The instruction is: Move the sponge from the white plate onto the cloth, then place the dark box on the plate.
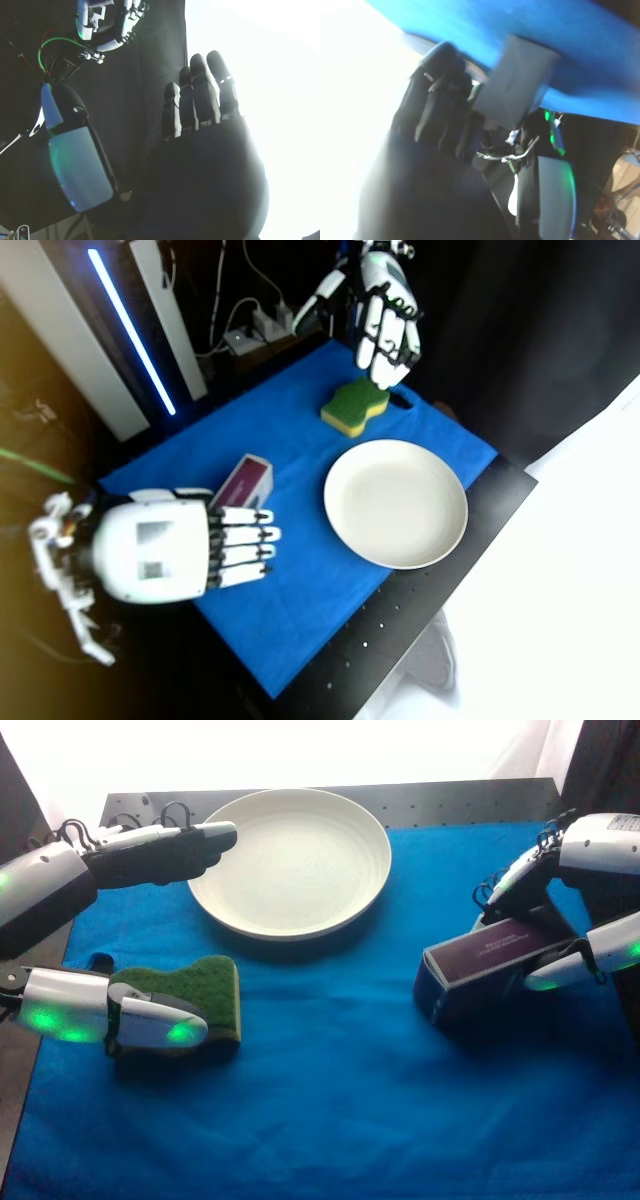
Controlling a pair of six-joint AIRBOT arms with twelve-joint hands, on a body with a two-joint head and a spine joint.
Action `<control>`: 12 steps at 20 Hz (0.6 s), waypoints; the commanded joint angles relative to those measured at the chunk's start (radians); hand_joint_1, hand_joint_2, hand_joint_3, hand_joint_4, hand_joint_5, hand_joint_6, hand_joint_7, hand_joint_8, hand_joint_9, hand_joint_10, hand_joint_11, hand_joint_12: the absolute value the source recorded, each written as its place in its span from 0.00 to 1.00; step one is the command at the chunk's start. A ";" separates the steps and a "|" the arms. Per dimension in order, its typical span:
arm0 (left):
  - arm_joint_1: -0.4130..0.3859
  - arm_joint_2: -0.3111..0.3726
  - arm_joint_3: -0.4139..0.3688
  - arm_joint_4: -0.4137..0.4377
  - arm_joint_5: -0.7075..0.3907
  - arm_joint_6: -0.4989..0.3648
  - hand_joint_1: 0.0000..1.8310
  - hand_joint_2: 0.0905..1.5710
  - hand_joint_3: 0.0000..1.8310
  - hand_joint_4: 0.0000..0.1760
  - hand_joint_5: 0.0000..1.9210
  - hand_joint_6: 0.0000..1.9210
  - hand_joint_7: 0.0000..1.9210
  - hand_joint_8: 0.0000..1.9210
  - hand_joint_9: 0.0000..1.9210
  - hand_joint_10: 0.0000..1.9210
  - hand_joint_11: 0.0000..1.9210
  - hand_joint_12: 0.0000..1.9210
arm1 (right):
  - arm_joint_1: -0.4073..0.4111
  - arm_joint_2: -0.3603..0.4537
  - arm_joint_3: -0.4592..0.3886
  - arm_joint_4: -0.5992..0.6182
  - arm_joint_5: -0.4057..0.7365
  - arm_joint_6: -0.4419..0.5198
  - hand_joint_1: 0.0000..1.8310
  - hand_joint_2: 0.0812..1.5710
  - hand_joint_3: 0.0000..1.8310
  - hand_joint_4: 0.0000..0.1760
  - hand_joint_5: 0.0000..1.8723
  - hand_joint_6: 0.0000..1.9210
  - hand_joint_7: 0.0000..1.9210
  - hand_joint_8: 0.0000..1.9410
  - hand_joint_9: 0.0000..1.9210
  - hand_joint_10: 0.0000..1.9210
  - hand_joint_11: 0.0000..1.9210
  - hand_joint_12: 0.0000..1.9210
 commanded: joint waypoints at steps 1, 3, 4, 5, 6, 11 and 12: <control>0.000 0.005 -0.005 -0.022 -0.120 -0.006 0.46 0.45 0.00 0.39 0.15 0.00 0.20 0.00 0.22 0.01 0.00 0.63 | 0.018 0.002 0.003 0.060 0.083 0.007 0.64 0.71 0.00 0.00 0.53 0.48 0.44 0.65 0.43 0.72 0.41 0.86; 0.011 0.005 -0.007 -0.030 -0.124 -0.006 0.45 0.46 0.00 0.30 0.14 0.00 0.19 0.00 0.22 0.01 0.00 0.63 | 0.027 0.008 0.002 0.059 0.125 0.026 0.68 0.69 0.00 0.00 0.60 0.32 0.47 0.66 0.44 0.70 0.40 0.84; 0.015 0.006 -0.008 -0.033 -0.126 -0.006 0.46 0.46 0.00 0.27 0.14 0.00 0.19 0.00 0.21 0.01 0.00 0.62 | 0.033 0.025 -0.003 0.059 0.151 0.039 0.68 0.68 0.00 0.00 0.60 0.36 0.48 0.61 0.46 0.61 0.40 0.76; 0.017 0.006 -0.009 -0.035 -0.126 -0.005 0.46 0.46 0.00 0.30 0.14 0.00 0.19 0.00 0.20 0.00 0.00 0.60 | 0.045 0.047 -0.015 0.056 0.160 0.040 0.67 0.69 0.00 0.00 0.56 0.48 0.49 0.54 0.46 0.57 0.39 0.75; 0.017 0.007 -0.010 -0.036 -0.127 -0.004 0.46 0.46 0.00 0.30 0.15 0.00 0.19 0.00 0.20 0.00 0.00 0.59 | 0.070 0.064 -0.031 0.038 0.160 0.040 0.67 0.69 0.00 0.05 0.55 0.49 0.48 0.55 0.45 0.57 0.37 0.77; 0.053 0.024 -0.036 -0.082 -0.187 0.027 0.48 0.47 0.00 0.23 0.15 0.00 0.19 0.00 0.21 0.01 0.00 0.59 | 0.232 0.085 -0.042 -0.049 0.160 0.034 0.68 0.70 0.00 0.00 0.52 0.44 0.51 0.60 0.46 0.49 0.39 0.56; 0.064 0.030 -0.045 -0.098 -0.206 0.037 0.46 0.47 0.00 0.19 0.14 0.00 0.16 0.00 0.20 0.00 0.00 0.60 | 0.273 0.062 -0.025 -0.049 0.160 0.026 0.68 0.70 0.00 0.00 0.54 0.39 0.50 0.62 0.45 0.47 0.42 0.53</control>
